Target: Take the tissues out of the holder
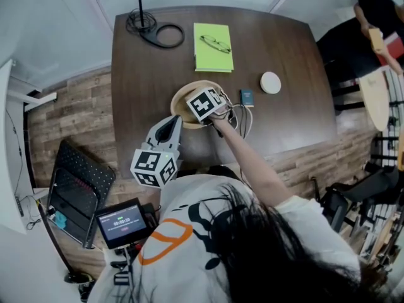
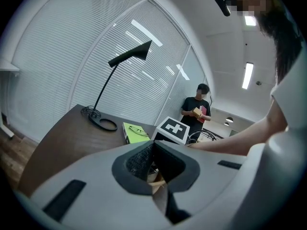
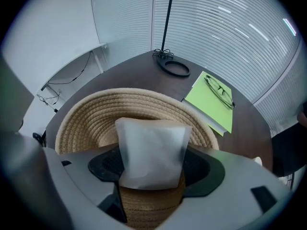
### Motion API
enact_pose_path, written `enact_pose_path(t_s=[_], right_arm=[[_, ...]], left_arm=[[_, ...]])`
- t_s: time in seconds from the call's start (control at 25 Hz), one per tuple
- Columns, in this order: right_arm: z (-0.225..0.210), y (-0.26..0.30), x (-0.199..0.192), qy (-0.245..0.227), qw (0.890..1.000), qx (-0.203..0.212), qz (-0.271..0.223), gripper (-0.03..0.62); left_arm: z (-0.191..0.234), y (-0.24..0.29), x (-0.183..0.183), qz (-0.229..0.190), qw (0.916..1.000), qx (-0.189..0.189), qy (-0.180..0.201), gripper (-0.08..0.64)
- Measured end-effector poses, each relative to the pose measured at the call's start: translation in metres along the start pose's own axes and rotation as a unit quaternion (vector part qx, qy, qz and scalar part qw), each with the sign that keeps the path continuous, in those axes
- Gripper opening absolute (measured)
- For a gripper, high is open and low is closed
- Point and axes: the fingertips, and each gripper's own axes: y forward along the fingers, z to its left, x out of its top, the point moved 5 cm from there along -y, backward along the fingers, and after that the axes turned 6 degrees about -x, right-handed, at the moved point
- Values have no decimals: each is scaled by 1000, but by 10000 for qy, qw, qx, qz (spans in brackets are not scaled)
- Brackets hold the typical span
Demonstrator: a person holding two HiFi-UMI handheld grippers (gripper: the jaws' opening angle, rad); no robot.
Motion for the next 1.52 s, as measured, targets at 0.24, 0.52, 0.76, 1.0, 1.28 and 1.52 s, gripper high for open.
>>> enact_pose_path(t_s=[0.24,0.52,0.76,1.0,1.28,1.52], right_arm=[[-10,-13,2,319,9980,-24,-538,286],[-20,-44,1,1315,9846,467,-1050,262],[-29,-76,-3,1465,9774,528,-1432,261],[-43,-115,-9,1638,9671,622,-1846,261],[-68,-150,-57,2008,9552,563,-2099,261],[-82,-156,-107,2307,9532,432,-1905,261]], left_arm=[[-2,-1,0,11,10000,8,7,-2],[-4,-2,-3,47,10000,8,20,-2],[-10,3,-3,58,10000,-60,42,-2],[-21,14,-3,119,9996,-232,95,-2],[-46,30,-8,207,9985,-470,187,-2],[-62,40,-13,297,9974,-623,212,-2]])
